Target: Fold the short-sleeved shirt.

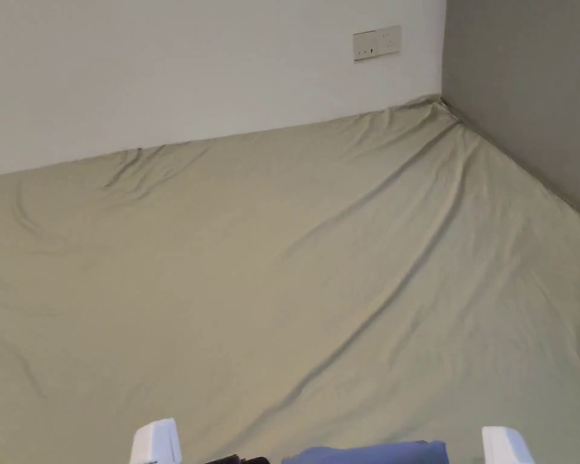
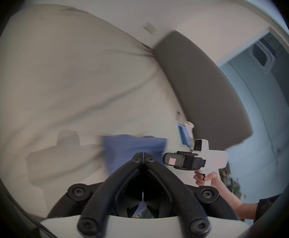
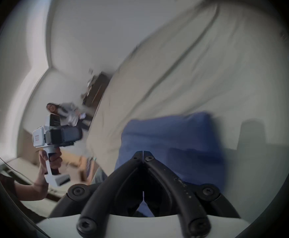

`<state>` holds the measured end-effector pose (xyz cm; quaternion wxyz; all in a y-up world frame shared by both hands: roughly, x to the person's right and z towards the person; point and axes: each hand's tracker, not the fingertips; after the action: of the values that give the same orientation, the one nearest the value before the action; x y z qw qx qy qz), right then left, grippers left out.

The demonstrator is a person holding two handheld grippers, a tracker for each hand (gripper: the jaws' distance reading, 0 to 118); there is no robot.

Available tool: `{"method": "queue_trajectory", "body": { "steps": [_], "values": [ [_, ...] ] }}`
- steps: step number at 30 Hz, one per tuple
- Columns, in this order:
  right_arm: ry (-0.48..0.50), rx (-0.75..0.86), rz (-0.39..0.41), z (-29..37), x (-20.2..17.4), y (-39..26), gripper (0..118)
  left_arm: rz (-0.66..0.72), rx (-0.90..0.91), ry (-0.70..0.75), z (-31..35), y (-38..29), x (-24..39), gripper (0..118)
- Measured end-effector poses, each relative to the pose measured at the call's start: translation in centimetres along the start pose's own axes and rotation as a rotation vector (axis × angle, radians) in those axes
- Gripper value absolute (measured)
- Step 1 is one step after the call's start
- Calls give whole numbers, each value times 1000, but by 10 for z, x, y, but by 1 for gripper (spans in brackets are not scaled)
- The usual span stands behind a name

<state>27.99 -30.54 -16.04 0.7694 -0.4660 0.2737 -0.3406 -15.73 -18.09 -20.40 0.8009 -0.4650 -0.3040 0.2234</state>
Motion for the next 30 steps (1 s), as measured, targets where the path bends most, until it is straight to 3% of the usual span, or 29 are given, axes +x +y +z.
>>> {"method": "queue_trajectory", "body": {
  "steps": [2, 3, 4, 5, 6, 7, 8, 10, 11, 13, 16, 19, 21, 22, 24, 26, 27, 28, 30],
  "values": [
    [23, -175, 30, -31, 17, 15, 0, 41, 57, 58, 32, -3, -20, 0],
    [-78, -207, 73, -37, 22, 14, 0, 63, 77, 71, 41, -6, -26, 0],
    [-119, -255, 95, -43, 30, 17, 0, 102, 81, 62, 50, -8, -34, 0],
    [-83, -240, 60, -43, 39, 18, 1, 134, 69, 39, 54, -10, -39, 0],
    [4, -206, -25, -36, 47, 19, 1, 143, 61, 11, 55, -12, -43, 0],
    [-5, -204, -36, -34, 46, 16, 1, 150, 30, -21, 49, -11, -46, 3],
    [-28, -199, -5, -32, 46, 12, 1, 150, -38, -66, 41, -11, -48, 13],
    [-29, -175, 36, -31, 46, 7, 1, 141, -85, -146, 16, -15, -52, 101],
    [-33, -166, 18, -32, 42, 4, 1, 137, -120, -161, -2, -17, -53, 118],
    [-25, -150, -71, -30, 46, 1, 1, 160, -146, -219, -40, -24, -60, 116],
    [-23, -138, -45, -28, 46, -4, 1, 208, -295, -110, -98, -34, -67, 117],
    [-23, -137, -51, -25, 49, -5, 1, 214, -368, -121, -137, -46, -68, 118],
    [-30, -138, -47, -22, 50, -7, 1, 146, -234, -224, -146, -39, -58, 118],
    [-25, -134, -47, -21, 51, -8, 1, 164, -226, -205, -145, -35, -50, 117],
    [-31, -135, -50, -19, 49, -9, 1, 287, -277, -167, -169, -35, -52, 93],
    [-40, -134, -52, -16, 51, -11, 1, 238, -291, -175, -178, -38, -47, 78],
    [-36, -128, -60, -14, 52, -12, 1, 187, -297, -164, -177, -37, -43, 46],
    [-36, -118, -77, -12, 53, -13, 1, 157, -319, -109, -177, -37, -43, 31],
    [-31, -96, -116, -8, 54, -18, 1, 240, -335, -205, -168, -36, -51, 27]
  ]
}}
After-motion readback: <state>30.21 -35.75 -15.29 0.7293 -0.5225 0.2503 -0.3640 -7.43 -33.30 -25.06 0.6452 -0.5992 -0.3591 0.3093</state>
